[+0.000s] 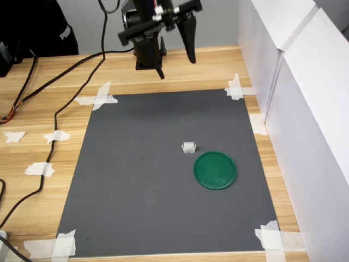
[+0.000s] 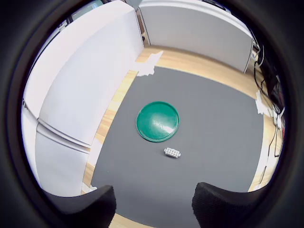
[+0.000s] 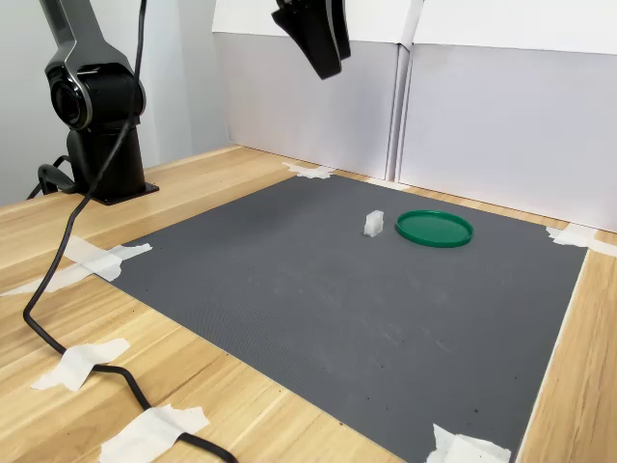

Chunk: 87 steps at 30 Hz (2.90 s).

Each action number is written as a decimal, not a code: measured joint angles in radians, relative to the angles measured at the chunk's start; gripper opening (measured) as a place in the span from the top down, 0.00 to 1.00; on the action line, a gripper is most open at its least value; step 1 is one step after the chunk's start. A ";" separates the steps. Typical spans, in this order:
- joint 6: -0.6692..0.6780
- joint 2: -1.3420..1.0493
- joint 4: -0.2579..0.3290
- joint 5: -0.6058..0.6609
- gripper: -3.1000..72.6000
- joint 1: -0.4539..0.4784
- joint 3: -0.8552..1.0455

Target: Grasp a white terminal and put it on the green lid.

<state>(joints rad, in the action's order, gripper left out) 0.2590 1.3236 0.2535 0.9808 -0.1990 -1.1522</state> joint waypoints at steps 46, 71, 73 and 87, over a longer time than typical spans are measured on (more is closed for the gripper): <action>-0.088 0.381 -0.066 -0.201 0.11 -0.061 0.009; -0.133 0.452 -0.029 -0.268 0.11 -0.061 0.015; -0.133 0.456 -0.030 -0.276 0.11 -0.061 0.015; -0.141 0.482 -0.034 -0.303 0.11 -0.061 0.015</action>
<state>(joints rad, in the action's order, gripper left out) 0.1176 1.8056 0.2192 0.6777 -0.2604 -1.1376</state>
